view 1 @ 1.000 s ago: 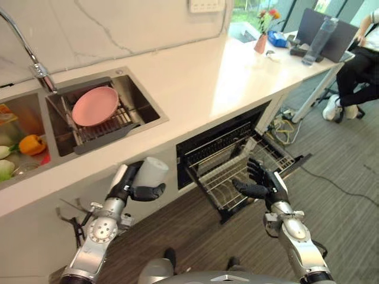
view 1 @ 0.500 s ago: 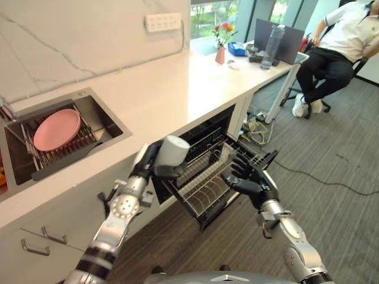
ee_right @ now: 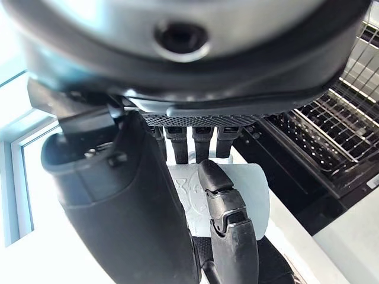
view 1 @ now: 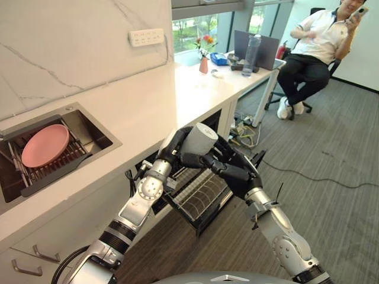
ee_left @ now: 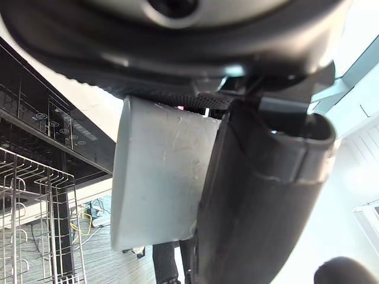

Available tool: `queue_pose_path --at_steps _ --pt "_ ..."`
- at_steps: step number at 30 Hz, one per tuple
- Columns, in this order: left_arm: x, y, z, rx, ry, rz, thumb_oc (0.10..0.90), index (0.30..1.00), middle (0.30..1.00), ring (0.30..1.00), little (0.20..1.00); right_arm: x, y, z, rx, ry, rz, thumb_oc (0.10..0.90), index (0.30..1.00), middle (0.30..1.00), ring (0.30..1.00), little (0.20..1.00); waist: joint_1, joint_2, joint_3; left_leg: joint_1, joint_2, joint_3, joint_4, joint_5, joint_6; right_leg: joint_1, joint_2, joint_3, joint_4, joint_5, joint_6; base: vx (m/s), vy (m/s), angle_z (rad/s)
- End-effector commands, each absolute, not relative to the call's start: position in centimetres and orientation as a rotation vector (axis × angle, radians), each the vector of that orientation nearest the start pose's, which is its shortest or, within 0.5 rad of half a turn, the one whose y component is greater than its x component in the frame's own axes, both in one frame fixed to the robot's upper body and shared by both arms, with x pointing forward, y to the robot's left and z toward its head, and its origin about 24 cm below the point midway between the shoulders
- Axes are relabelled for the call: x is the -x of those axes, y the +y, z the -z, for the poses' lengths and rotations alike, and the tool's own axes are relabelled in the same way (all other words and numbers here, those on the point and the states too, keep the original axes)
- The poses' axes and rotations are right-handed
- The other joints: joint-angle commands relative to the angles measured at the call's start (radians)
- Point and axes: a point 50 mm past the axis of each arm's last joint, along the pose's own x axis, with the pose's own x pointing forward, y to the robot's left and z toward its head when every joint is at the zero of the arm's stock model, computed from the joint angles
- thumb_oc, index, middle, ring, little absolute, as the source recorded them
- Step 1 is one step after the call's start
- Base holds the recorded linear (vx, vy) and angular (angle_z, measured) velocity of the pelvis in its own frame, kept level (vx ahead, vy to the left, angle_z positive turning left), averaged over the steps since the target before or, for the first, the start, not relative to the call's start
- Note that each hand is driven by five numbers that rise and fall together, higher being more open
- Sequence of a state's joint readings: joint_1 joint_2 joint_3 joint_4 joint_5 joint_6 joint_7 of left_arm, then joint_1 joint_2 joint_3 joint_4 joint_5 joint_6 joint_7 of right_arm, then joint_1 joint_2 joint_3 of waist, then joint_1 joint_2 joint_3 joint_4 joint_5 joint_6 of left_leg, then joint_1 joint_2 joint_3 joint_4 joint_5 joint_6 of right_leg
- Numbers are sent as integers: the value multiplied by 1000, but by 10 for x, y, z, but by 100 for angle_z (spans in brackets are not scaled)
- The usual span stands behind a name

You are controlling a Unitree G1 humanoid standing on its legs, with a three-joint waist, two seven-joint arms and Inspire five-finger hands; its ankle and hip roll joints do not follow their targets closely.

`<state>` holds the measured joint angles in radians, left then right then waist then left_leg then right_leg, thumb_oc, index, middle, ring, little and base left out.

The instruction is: Place the dishes in the dishwasher.

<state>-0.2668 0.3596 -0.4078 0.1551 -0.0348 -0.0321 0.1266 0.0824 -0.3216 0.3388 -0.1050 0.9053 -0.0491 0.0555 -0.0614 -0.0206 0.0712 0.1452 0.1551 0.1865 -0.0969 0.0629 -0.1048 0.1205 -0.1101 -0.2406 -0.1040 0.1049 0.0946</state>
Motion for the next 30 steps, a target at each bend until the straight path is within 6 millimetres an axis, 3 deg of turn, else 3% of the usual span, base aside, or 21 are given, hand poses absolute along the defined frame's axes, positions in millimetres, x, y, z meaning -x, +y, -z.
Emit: queue_pose_path --at_steps 1,7,15,18,19,20,22,27,28,29,30 --pt "-310 112 -103 -457 -318 258 400 300 300 300 300 -246 -121 -98 -724 -182 -405 800 900 900 900 900 35 12 -13 18 10 -8 13 -83 -2 -22 -110 -43 17 -34 113 0 0 0" --pt "-311 103 -106 -519 -351 268 400 300 300 300 300 -252 -113 -102 -779 -177 -404 800 900 900 900 900 44 10 -13 15 9 -14 13 -84 -3 -18 -111 -51 17 -32 111 0 0 0" --pt "-318 85 -124 -647 -470 257 400 300 300 300 300 -262 -91 -113 -850 -169 -430 800 900 900 900 900 61 6 -9 -1 3 -33 11 -81 -1 -24 -114 -58 17 -25 111 -5 4 2" --pt "-324 64 -130 -701 -516 288 400 300 300 300 300 -268 -74 -120 -863 -158 -450 800 900 900 900 900 65 6 -6 -12 -4 -46 10 -80 1 -26 -118 -64 17 -20 111 -19 21 10" --pt "-328 82 -126 -730 -487 238 400 300 300 300 300 -273 -63 -129 -894 -168 -468 800 900 900 900 900 74 5 -2 -19 -8 -54 10 -76 1 -26 -120 -68 17 -18 111 -33 31 30" --pt "-325 87 -122 -741 -469 242 400 300 300 300 300 -271 -56 -132 -930 -163 -484 800 900 900 900 900 81 5 -2 -20 -9 -57 10 -77 1 -24 -121 -71 17 -18 111 -23 16 23" --pt "-318 77 -122 -745 -495 299 400 300 300 300 300 -272 -51 -139 -935 -178 -492 800 900 900 900 900 86 8 -3 -22 -9 -60 10 -77 2 -24 -121 -73 17 -19 111 -2 14 10" --pt "-318 77 -123 -746 -494 300 400 300 300 300 300 -272 -51 -139 -935 -179 -491 800 900 900 900 900 86 7 -3 -22 -9 -60 10 -77 2 -24 -121 -73 17 -20 111 -5 4 8" --pt "-285 13 -134 -620 -631 522 400 300 300 300 300 -275 -33 -144 -915 -171 -476 800 900 900 900 900 114 5 8 -33 -8 -81 13 -81 4 -26 -124 -93 17 -22 110 0 0 0" --pt "-285 13 -134 -620 -631 522 400 300 300 300 300 -275 -33 -144 -915 -171 -476 800 900 900 900 900 114 5 8 -33 -8 -81 13 -81 4 -26 -124 -93 17 -22 110 -68 13 9" --pt "-310 0 -137 -659 -599 435 400 300 300 300 300 -279 -23 -140 -894 -124 -470 800 900 900 900 900 107 -2 9 -44 -16 -85 10 -71 9 -35 -126 -87 17 -11 107 -51 31 22"
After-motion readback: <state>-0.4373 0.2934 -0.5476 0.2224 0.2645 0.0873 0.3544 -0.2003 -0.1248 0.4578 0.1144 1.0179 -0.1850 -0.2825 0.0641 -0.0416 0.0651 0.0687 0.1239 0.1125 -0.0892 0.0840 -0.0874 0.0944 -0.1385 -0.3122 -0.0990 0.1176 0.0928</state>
